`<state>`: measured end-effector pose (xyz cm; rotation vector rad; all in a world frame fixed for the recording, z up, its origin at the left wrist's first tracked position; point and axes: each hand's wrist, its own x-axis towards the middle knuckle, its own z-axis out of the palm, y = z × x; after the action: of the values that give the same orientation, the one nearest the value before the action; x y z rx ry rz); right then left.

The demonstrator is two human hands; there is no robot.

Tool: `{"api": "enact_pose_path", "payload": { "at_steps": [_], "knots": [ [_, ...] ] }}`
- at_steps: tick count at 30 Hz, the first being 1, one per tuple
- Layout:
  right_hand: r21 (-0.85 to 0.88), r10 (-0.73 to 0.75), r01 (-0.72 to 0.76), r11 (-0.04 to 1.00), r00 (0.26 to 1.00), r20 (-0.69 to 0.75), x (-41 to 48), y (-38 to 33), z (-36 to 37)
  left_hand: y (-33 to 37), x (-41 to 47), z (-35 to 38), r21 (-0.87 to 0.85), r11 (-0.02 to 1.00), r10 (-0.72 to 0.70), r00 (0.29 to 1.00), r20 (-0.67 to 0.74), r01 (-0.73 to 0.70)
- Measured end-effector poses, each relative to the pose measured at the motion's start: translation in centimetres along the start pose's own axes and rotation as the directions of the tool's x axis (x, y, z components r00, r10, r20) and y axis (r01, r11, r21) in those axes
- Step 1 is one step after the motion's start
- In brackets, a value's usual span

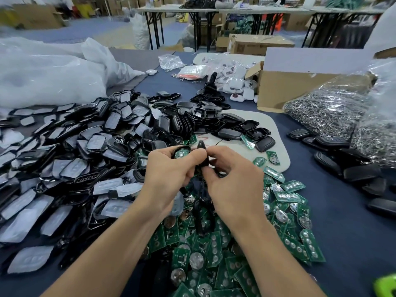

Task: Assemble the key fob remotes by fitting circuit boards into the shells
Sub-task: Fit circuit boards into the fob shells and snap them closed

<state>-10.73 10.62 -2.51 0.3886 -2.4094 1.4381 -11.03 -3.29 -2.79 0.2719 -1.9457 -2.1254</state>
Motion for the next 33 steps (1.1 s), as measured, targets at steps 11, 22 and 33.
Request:
{"api": "enact_pose_path", "payload": {
  "at_steps": [11,22,33],
  "knots": [
    [0.436,0.343,-0.318,0.842,0.939,0.021,1.3,1.0,-0.6,0.8,0.0,-0.9,0.018,1.000,0.016,0.982,0.187,-0.020],
    [0.430,0.296,-0.351,0.832,0.936,0.191,1.2,1.2,-0.6,0.3,0.3,-0.6,0.146,0.989,0.004,1.000,0.025,-0.008],
    [0.404,0.263,-0.341,0.849,0.935,0.237,0.9,0.7,-0.6,0.7,-0.2,0.0,0.182,0.982,0.054,0.998,-0.033,-0.047]
  ]
}}
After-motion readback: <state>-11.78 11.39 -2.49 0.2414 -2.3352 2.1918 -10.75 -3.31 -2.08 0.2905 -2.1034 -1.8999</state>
